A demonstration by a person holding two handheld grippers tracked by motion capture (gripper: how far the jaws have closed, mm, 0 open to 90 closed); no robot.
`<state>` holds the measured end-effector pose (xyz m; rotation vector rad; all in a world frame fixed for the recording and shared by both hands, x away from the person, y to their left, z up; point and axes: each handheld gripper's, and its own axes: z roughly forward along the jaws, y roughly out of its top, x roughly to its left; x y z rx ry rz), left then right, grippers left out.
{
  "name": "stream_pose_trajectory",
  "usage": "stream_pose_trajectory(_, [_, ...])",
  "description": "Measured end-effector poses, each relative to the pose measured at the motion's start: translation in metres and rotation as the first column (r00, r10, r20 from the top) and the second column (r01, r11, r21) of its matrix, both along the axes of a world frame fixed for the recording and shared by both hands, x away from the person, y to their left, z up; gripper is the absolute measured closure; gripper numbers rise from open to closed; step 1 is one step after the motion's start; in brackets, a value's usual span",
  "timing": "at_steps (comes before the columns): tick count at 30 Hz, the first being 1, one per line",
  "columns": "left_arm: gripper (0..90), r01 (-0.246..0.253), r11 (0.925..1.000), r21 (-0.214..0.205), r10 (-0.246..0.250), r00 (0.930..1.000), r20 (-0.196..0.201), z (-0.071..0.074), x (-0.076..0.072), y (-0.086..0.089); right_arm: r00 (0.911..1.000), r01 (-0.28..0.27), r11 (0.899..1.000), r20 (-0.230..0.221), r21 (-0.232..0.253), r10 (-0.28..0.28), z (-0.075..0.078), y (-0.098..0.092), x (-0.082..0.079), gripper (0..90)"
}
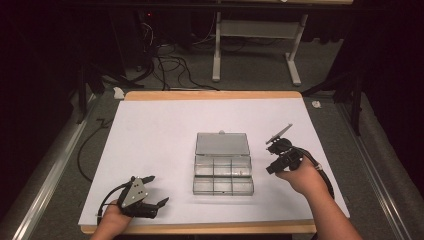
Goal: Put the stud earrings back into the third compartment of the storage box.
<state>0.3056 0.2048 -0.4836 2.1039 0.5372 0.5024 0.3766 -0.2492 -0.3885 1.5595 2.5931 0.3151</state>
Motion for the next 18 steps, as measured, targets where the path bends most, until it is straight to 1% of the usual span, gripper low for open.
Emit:
stream_pose_trajectory(3, [15.4, -0.008, 1.0000, 0.003, 0.008, 0.9999, -0.011, 0.000, 0.001, 0.000, 0.9999, 0.011, 1.000, 0.000, -0.003, -0.011, -0.001, -0.007, -0.003, 66.7])
stream_pose_trajectory(6, [15.4, -0.001, 1.0000, 0.003, 0.001, 1.0000, 0.000, 0.000, 0.000, 0.000, 0.9995, 0.030, 1.000, 0.002, 0.001, -0.030, -0.003, -0.013, -0.005, 65.7])
stream_pose_trajectory(8, [15.4, -0.005, 1.0000, 0.001, 0.005, 1.0000, -0.005, 0.000, 0.001, 0.000, 0.9995, 0.032, 0.999, 0.002, -0.002, -0.032, -0.004, -0.017, -0.006, 63.8])
stream_pose_trajectory(10, [15.4, -0.007, 1.0000, 0.001, 0.007, 1.0000, -0.006, 0.000, 0.001, 0.000, 0.9992, 0.035, 0.999, 0.019, -0.003, -0.035, -0.006, -0.019, -0.007, 61.1])
stream_pose_trajectory(12, [15.4, -0.002, 1.0000, -0.003, 0.002, 1.0000, 0.003, 0.000, 0.000, 0.001, 0.9986, 0.040, 0.999, 0.035, 0.016, -0.040, -0.007, -0.022, -0.008, 57.9])
stream_pose_trajectory(13, [15.4, -0.001, 1.0000, -0.005, 0.001, 1.0000, 0.001, 0.000, 0.000, 0.001, 0.9980, 0.047, 0.999, 0.040, 0.027, -0.048, -0.009, -0.022, -0.009, 56.0])
stream_pose_trajectory(16, [15.4, -0.008, 0.9999, -0.006, 0.008, 0.9999, -0.008, 0.000, 0.001, 0.001, 0.9962, 0.044, 0.999, 0.073, 0.031, -0.047, -0.013, -0.024, -0.011, 51.1])
stream_pose_trajectory(18, [15.4, -0.005, 1.0000, -0.005, 0.005, 1.0000, 0.001, 0.000, 0.000, 0.001, 0.9936, 0.046, 0.998, 0.101, 0.050, -0.051, -0.016, -0.025, -0.013, 48.1])
